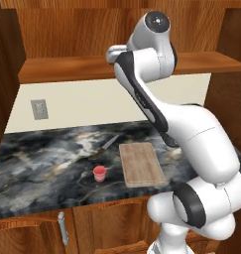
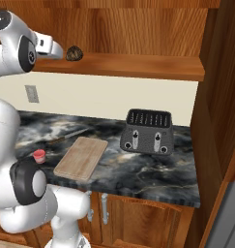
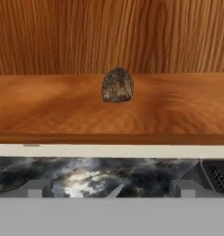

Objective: Pick the bread, place it on the cutting board, pick the jam, place it on the counter, and close the cabinet.

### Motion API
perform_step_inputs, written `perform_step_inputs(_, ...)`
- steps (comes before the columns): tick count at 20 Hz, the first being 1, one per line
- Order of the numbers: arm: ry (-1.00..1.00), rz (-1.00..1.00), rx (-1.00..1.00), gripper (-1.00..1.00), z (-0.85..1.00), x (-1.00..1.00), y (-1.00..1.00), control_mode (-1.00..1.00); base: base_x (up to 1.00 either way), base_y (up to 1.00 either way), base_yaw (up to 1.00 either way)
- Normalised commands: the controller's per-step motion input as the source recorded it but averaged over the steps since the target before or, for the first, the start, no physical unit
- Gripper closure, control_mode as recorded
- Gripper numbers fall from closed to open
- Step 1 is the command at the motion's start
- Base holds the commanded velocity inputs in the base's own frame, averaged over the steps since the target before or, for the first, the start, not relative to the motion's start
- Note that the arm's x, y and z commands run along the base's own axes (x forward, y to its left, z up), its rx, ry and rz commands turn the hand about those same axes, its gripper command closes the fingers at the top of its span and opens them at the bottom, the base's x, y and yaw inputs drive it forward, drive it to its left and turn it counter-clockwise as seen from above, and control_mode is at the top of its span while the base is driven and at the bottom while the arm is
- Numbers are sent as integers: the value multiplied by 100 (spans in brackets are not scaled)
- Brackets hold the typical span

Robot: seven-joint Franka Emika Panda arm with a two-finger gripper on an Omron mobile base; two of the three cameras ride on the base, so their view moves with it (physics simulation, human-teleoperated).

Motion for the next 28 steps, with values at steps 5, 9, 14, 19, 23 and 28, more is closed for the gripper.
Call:
perform_step_inputs(5,-1,0,0,-100,-7,32,0,-100,0,0,0)
perform_step_inputs(9,-2,0,0,-100,-8,35,0,-100,0,0,0)
perform_step_inputs(14,-4,0,0,-100,-5,31,0,-100,0,0,0)
perform_step_inputs(19,-1,0,0,-100,-2,26,0,-100,0,0,0)
perform_step_inputs(23,0,0,0,-100,-6,32,0,-100,0,0,0)
perform_step_inputs(28,0,0,0,-100,-8,32,0,-100,0,0,0)
